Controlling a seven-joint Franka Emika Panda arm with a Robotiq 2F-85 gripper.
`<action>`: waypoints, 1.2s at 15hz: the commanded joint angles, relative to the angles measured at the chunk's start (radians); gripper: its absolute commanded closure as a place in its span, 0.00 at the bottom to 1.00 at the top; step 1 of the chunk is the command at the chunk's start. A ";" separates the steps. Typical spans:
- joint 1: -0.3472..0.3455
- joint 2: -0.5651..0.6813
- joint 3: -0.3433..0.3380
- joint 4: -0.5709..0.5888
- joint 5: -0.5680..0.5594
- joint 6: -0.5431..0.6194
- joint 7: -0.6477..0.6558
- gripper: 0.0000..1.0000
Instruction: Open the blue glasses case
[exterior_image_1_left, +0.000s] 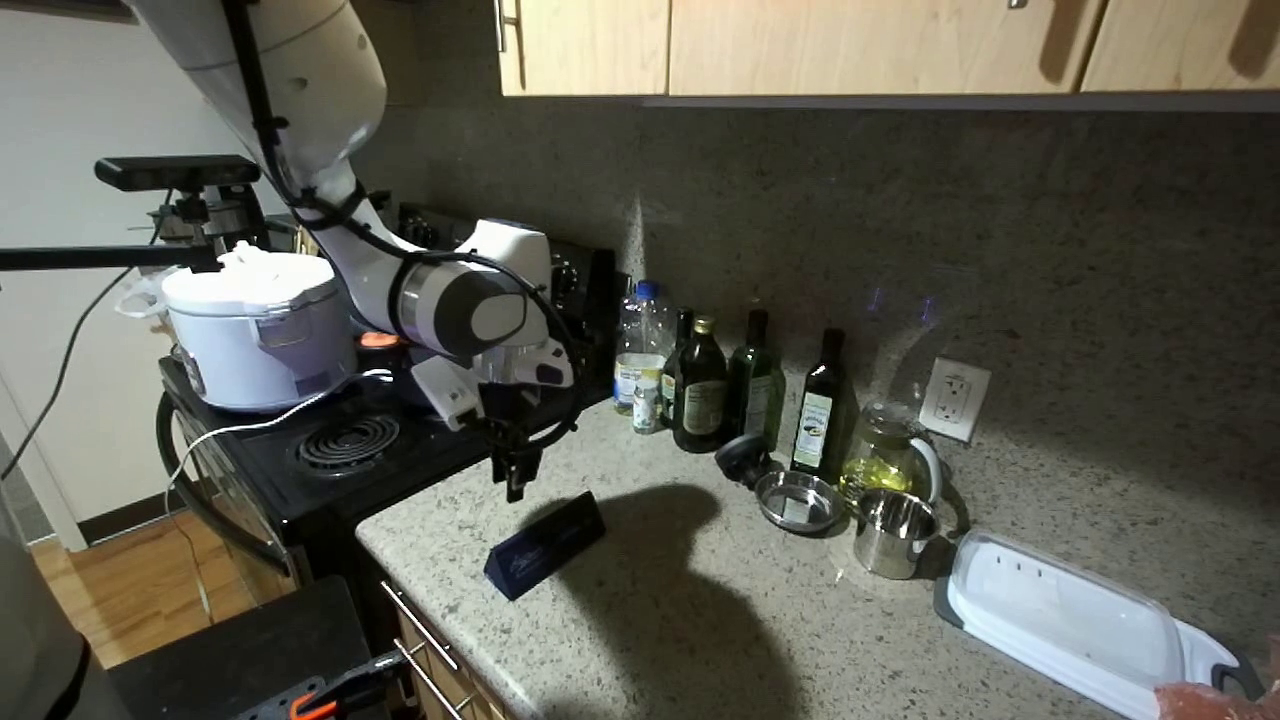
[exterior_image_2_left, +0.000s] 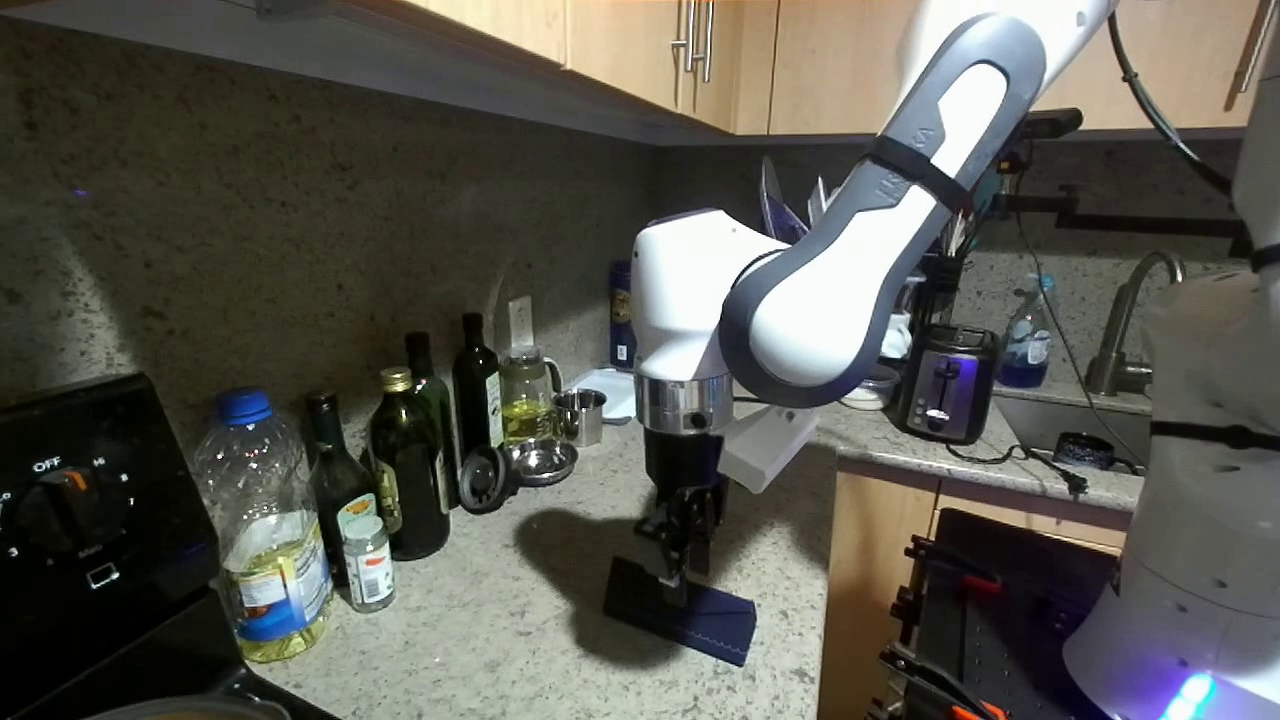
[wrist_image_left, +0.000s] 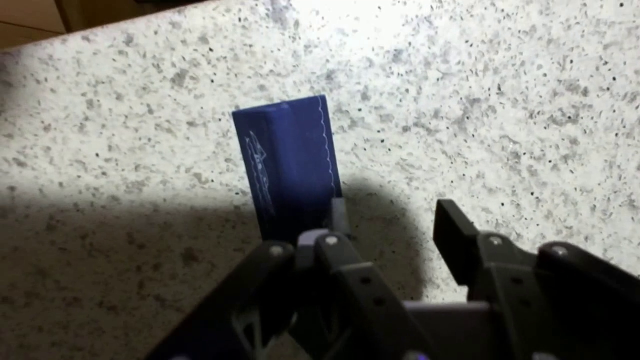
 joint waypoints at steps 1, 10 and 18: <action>-0.017 -0.031 0.004 -0.039 -0.005 -0.022 0.026 0.69; -0.045 0.005 -0.016 -0.011 -0.071 -0.057 0.013 0.42; -0.058 0.064 -0.030 0.027 -0.069 -0.081 -0.007 0.44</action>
